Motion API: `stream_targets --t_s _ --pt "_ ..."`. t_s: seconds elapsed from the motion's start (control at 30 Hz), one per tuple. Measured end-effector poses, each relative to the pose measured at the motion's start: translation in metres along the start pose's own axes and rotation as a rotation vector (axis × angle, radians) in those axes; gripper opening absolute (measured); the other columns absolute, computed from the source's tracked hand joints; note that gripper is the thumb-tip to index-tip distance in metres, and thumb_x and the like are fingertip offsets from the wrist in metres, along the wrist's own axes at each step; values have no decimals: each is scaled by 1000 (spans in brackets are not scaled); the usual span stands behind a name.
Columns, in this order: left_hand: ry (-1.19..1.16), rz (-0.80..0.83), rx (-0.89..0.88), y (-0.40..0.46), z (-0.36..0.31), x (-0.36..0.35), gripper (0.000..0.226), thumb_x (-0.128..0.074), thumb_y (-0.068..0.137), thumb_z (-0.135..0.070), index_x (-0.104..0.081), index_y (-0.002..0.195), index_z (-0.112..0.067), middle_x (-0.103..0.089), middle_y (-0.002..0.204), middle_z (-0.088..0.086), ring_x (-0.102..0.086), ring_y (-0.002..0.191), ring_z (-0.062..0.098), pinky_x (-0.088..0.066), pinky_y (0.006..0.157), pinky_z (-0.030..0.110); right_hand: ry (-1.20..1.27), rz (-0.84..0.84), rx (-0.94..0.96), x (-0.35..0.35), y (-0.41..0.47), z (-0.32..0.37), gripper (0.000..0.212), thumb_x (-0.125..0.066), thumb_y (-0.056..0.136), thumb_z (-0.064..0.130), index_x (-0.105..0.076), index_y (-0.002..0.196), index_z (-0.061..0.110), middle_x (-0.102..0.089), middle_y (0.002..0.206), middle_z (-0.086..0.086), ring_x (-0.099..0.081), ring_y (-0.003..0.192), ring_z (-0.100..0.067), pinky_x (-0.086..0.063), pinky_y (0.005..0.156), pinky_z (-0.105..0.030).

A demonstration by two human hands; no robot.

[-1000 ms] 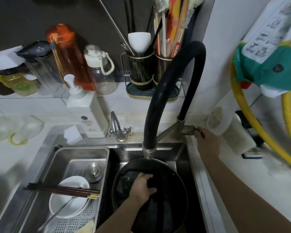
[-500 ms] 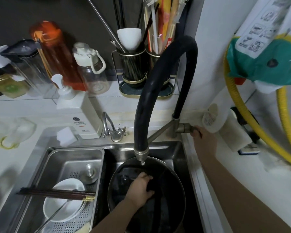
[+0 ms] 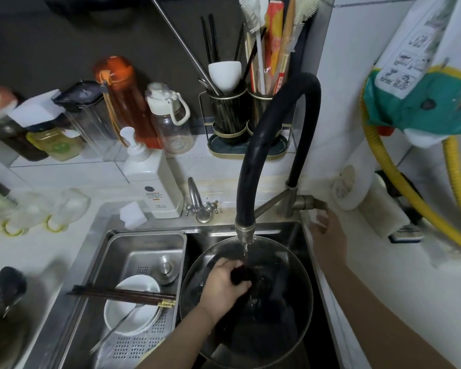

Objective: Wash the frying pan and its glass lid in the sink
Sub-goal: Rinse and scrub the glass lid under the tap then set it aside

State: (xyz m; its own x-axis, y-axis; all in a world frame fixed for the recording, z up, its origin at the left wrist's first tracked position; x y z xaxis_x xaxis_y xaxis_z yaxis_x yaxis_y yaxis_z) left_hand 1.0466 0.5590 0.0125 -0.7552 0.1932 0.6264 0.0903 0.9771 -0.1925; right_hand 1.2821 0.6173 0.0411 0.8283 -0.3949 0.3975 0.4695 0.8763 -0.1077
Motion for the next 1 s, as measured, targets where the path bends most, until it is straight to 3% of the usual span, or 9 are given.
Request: stream_targets --t_s 0.07,0.13,0.33,0.43,0.5,0.6,0.7,0.83,1.0 --pt "-14 -26 6 -7 -3 6 38 -77 73 -18 -65 108 -11 -52 102 0 -52 90 5 -34 86 -2 29 20 -34 -4 -17 -1 53 -57 90 18 -37 140 15 -58 128 -5 -55 97 -13 -41 78 -22" --pt "-23 -49 3 -14 -7 12 40 -78 73 -18 -63 109 -11 -51 102 -1 -52 93 6 -29 81 -7 -4 77 -28 -9 -36 -4 52 -58 89 18 -40 138 13 -59 128 -6 -57 103 -17 -41 87 -26" --pt "-11 -97 -80 -37 -21 34 39 -77 73 -19 -61 108 -11 -49 102 0 -52 95 9 -30 84 4 -140 133 75 -13 -78 -4 48 -61 87 14 -47 133 10 -59 128 -8 -56 115 -23 -40 93 -26" --pt "-10 -118 -111 -47 -25 47 38 -77 73 -17 -62 108 -10 -47 99 -1 -50 91 9 -29 76 -1 -157 163 2 -4 -94 -10 52 -61 88 20 -43 136 9 -55 131 -10 -54 118 -27 -43 99 -38" --pt "-20 -131 -122 -55 -26 55 40 -77 73 -17 -62 108 -9 -47 100 0 -50 91 8 -29 76 -5 -81 201 -107 0 -106 -14 49 -59 89 24 -45 133 9 -59 123 -11 -60 107 -29 -50 93 -45" --pt "-17 -136 -121 -67 -23 67 42 -77 73 -19 -61 111 -10 -47 102 0 -49 90 7 -29 78 0 177 250 -243 -3 -125 -10 29 -55 92 16 -56 118 5 -66 96 -14 -65 77 -24 -59 62 -33" --pt "13 -148 -116 -73 -19 80 42 -77 73 -21 -62 111 -11 -48 101 1 -50 90 9 -31 80 5 424 297 -325 -6 -140 1 24 -50 94 7 -57 115 -2 -62 85 -17 -62 62 -20 -54 47 -26" --pt "41 -128 -111 -78 -20 90 43 -78 74 -22 -62 112 -10 -48 101 1 -48 90 10 -30 79 6 662 228 -390 -3 -148 20 26 -53 91 2 -55 117 3 -68 92 -13 -69 73 -17 -58 54 -25" --pt "-4 -72 -111 -81 -29 83 38 -79 72 -19 -61 104 -10 -47 99 2 -46 87 10 -28 73 9 699 190 -317 16 -150 51 25 -55 89 -1 -54 115 -3 -68 87 -13 -68 78 -22 -60 62 -26"
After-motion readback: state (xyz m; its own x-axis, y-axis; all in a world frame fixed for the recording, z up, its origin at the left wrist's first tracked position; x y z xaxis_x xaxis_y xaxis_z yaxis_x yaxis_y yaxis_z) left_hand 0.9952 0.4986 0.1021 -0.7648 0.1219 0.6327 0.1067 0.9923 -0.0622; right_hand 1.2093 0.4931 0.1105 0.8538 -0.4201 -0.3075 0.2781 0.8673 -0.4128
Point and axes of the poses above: each hand's wrist, its own y-axis towards the middle knuckle, its own x-axis out of the back of the hand, z = x × y, the point moved 2 cm from there along y, towards the middle knuckle
